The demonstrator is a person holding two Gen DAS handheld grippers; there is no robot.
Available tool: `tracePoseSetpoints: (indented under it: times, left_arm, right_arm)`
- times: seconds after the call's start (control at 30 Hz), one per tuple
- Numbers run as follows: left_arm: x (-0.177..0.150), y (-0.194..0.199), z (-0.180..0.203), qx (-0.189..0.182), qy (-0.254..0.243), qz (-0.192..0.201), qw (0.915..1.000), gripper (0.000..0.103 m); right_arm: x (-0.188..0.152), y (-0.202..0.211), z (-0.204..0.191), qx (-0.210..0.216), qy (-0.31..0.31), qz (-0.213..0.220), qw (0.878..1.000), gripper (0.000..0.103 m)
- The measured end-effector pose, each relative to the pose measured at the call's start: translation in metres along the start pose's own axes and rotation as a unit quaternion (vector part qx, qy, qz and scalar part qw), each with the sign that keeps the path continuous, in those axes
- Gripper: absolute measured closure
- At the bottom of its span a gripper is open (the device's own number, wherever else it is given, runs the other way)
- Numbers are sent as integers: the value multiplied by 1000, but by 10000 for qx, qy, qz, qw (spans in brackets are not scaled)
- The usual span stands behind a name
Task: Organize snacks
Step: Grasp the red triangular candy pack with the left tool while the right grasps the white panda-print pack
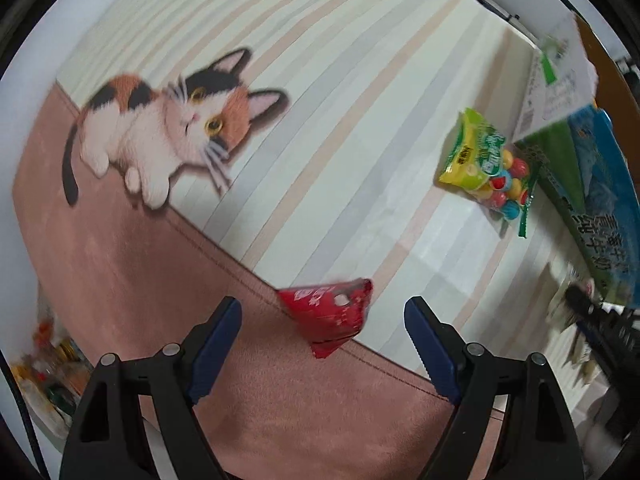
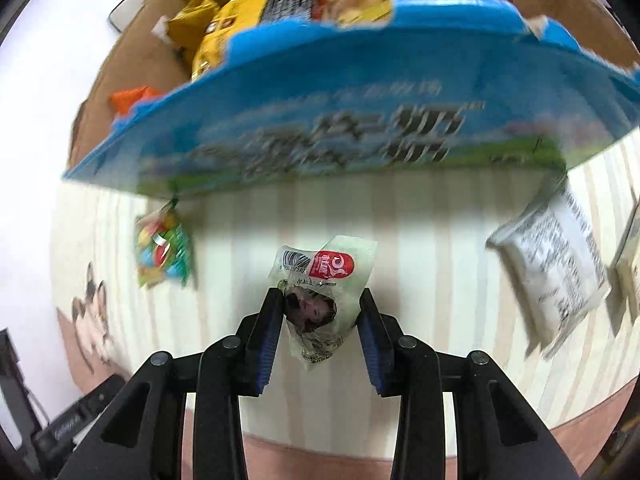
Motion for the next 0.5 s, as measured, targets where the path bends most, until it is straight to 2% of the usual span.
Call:
tracePoseSetpoints:
  times: [0.23,0.5]
  left_arm:
    - [-11,-23,-7,-110,-28,-398,9991,20]
    - [-18,-47,3,-77,-244,-550,9982,20]
  right_arm:
    - [-30,2,-29,163,139,-215,9995,63]
    - [-42,-3,-35,71,217,-303,9993,63]
Point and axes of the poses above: each gripper's, at about its wrist camera, not at the fingertips, and y roughly against the way its jaws point, z to its right, x to its top, the point moved 3 cm from there along -y, roughly the way its jaws point, and after that the axes turned 15 degrees about z, right-handed, at the moved point
